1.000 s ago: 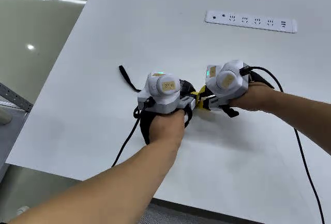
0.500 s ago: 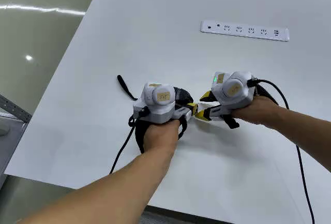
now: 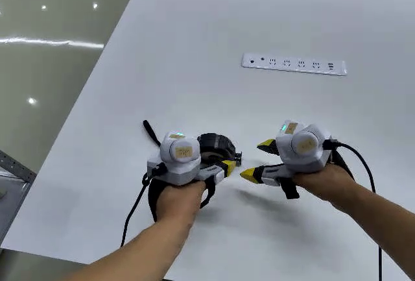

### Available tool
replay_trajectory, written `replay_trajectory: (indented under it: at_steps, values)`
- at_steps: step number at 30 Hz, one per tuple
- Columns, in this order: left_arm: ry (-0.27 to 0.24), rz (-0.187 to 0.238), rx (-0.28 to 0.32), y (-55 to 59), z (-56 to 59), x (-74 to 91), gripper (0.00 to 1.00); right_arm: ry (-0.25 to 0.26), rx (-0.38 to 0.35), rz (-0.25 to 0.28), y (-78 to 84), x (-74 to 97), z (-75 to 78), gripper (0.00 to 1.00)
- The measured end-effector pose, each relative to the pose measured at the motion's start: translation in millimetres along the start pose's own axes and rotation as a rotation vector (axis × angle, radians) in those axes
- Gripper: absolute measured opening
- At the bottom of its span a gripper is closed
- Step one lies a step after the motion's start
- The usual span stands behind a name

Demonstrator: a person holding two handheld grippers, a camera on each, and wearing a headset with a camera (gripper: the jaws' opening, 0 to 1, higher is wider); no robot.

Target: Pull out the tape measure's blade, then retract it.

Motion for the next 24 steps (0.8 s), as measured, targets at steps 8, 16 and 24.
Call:
replay_trajectory:
  at_steps: [8, 16, 24]
  values:
    - [0.041, 0.013, -0.040, 8.7, -5.9, 27.5, 0.83, 0.047, -0.103, 0.043, 21.4, 36.5, -20.8, 0.57]
    - [0.084, 0.019, -0.086, 11.0, -9.8, 54.4, 0.88, 0.090, -0.185, 0.101, 36.0, 72.3, -41.2, 0.67]
    - [0.099, 0.039, -0.108, 12.5, -13.8, 77.9, 0.93, 0.119, -0.249, 0.142, 42.9, 106.7, -56.0, 0.79]
Point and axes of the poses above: the centre of the closed fingertips' face, and the gripper's own axes: x roughly backward along the fingers, z roughly to its right, y roughly out of its underside, the point moved 9 cm from there along x, roughly backward along the fingers, and after that the axes turned 14 degrees about -x, right-handed, at the moved point
